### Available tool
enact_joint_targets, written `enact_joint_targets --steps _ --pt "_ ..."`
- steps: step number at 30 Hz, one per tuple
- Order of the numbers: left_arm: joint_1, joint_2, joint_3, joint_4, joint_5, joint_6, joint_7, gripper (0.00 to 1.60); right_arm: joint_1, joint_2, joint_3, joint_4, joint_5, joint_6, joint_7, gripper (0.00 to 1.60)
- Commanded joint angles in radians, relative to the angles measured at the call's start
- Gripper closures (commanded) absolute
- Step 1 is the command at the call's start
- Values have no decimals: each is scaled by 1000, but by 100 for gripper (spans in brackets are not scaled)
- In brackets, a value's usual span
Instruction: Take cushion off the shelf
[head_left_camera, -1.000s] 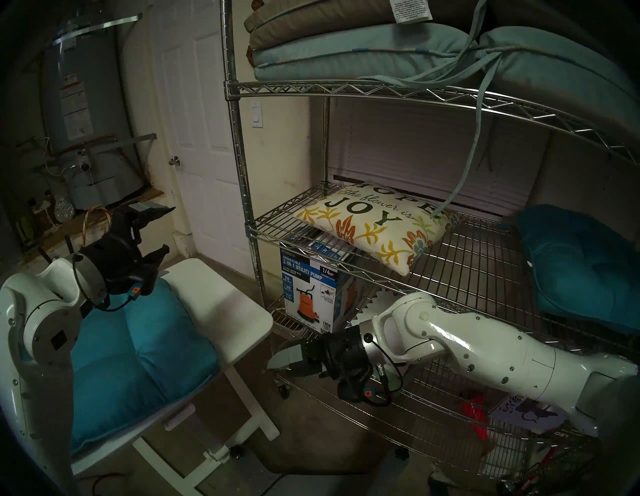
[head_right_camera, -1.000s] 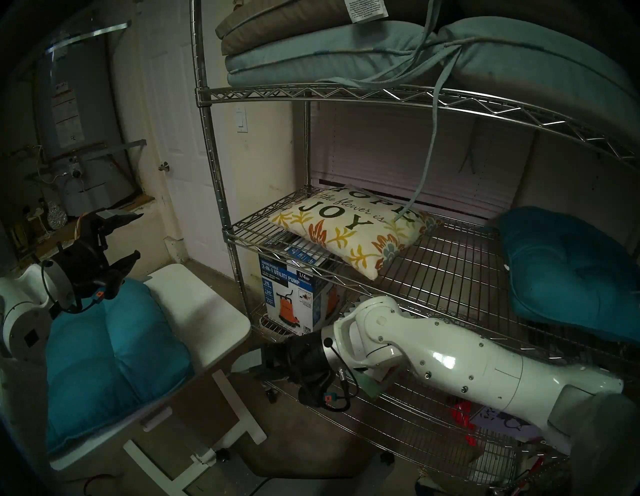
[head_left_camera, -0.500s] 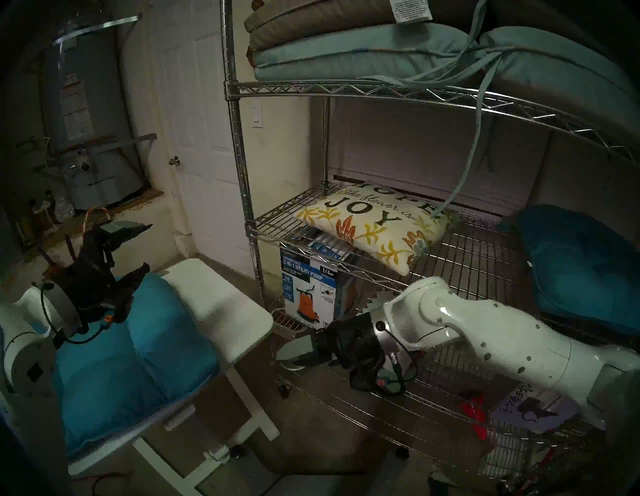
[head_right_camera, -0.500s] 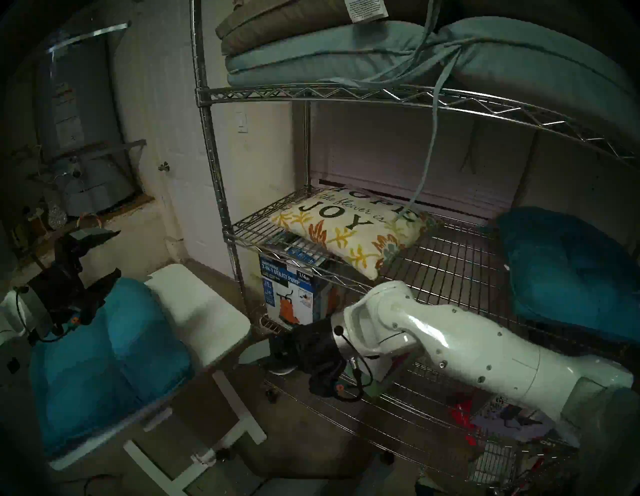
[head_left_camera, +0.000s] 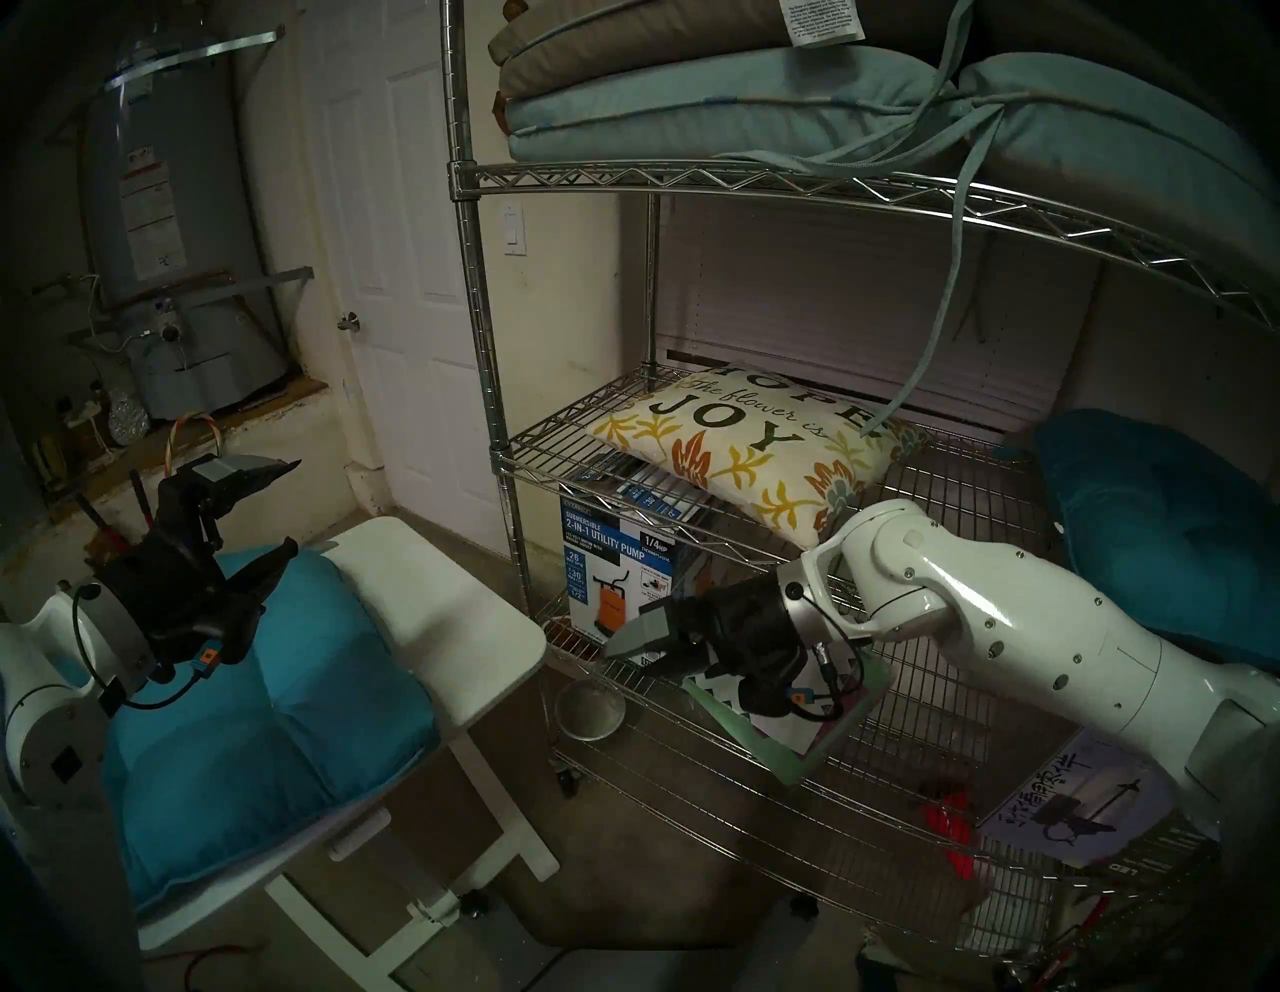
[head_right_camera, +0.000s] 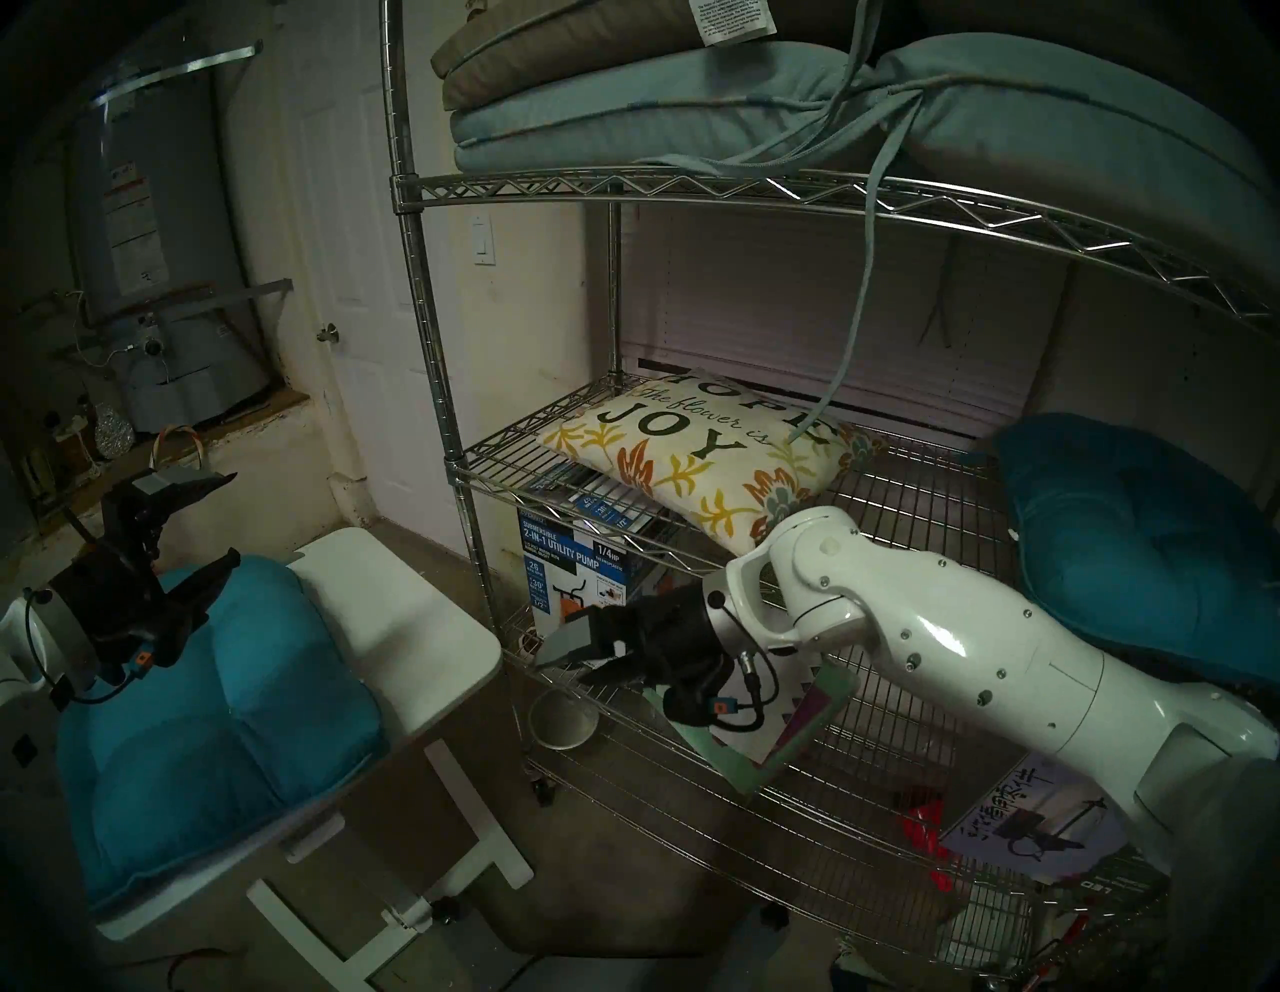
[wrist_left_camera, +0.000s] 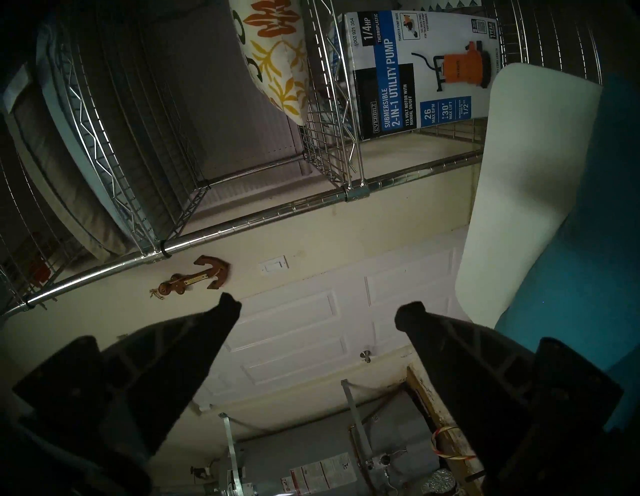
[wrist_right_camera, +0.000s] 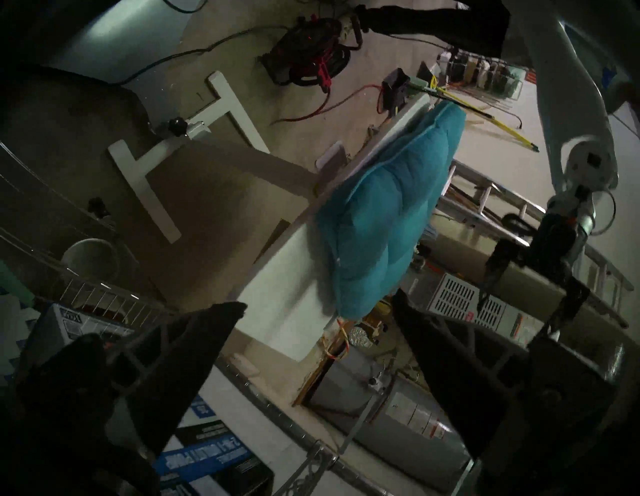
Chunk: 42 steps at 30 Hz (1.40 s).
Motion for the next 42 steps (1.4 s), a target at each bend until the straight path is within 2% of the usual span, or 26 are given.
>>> enact_joint_targets --steps 1,4,7,12,19,21,29,42 --pt "-8 -1 -7 -19 -4 -1 9 0 -2 7 106 61 165 25 -115 0" --pt "-10 -5 -8 -19 -3 -5 9 0 -13 24 133 84 224 27 -166 0" --pt "-12 -9 -9 -19 -2 -8 8 0 -30 44 142 97 283 23 -183 0" --pt "-16 -15 -9 -19 -1 -13 6 0 -66 97 130 57 321 34 -161 0" --pt "-20 -19 -10 -19 0 -18 3 0 -134 150 129 7 303 49 -208 0" --pt "-22 -22 -10 -19 0 -20 1 0 -147 184 143 -14 291 58 -228 0" --pt "-27 -26 -10 -19 1 -25 -2 0 -134 253 180 -15 283 46 -242 0" --pt "-32 -31 -10 -19 1 -30 -7 0 -110 247 199 90 215 -6 -271 0"
